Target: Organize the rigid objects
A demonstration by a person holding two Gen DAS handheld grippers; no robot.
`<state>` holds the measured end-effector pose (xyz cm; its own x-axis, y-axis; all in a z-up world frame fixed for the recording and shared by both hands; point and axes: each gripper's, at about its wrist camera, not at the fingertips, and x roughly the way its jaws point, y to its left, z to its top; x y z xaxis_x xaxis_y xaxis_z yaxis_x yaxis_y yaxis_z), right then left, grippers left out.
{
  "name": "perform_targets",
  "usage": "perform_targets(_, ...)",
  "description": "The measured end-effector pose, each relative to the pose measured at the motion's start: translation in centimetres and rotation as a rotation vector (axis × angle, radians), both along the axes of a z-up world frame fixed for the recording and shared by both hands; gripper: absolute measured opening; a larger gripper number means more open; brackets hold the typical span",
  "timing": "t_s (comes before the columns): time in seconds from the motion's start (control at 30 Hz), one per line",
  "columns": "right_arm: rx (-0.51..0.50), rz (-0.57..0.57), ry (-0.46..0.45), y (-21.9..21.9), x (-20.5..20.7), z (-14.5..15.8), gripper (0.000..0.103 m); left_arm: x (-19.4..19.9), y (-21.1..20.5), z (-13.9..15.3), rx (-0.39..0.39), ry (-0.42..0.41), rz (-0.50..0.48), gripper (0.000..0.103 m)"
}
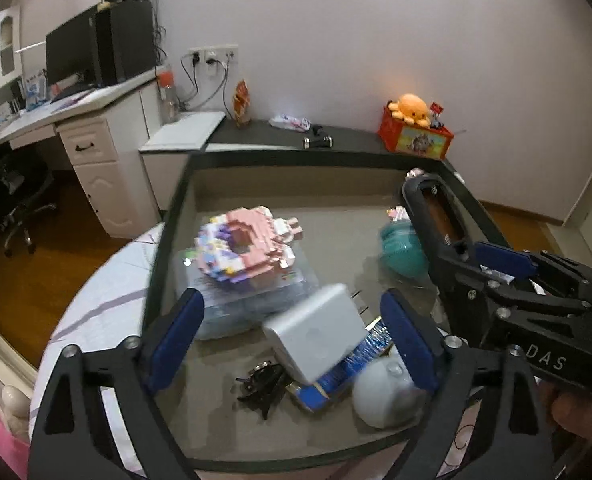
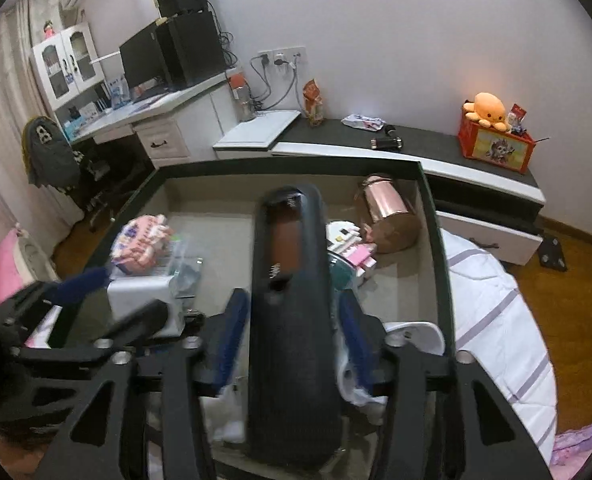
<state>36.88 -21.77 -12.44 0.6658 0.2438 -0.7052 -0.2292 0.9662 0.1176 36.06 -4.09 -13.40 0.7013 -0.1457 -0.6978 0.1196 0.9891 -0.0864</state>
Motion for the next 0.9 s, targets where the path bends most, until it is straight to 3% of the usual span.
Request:
perform_targets(0.07,0.007,-0.01,-0.014,-0.2,-0.4,0.3,0.082,-0.9,0.8,0.7,-0.014,-0.023,0.014,0.103)
perform_targets(0.17,0.052,-0.02,-0.011,-0.3,-1.5,0.9,0.089,-2.8,1.6,2.2,0.001,-0.068,0.052,0.103)
perform_targets(0.23,0.074,-0.034,-0.034,-0.1,-2.6,1.6,0.103,-4.1,2.2,3.1,0.006,-0.087,0.071,0.103)
perform_targets(0.43,0.1,-0.085,-0.108,0.3,-8.1,4.8,0.103,-9.3,3.7,5.7,0.008,-0.125,0.104,0.103)
perform_targets(0.9,0.023,-0.194,-0.289,0.7,-27.7,10.9,0.103,-24.8,5.1,10.6,0.001,-0.206,0.099,0.103)
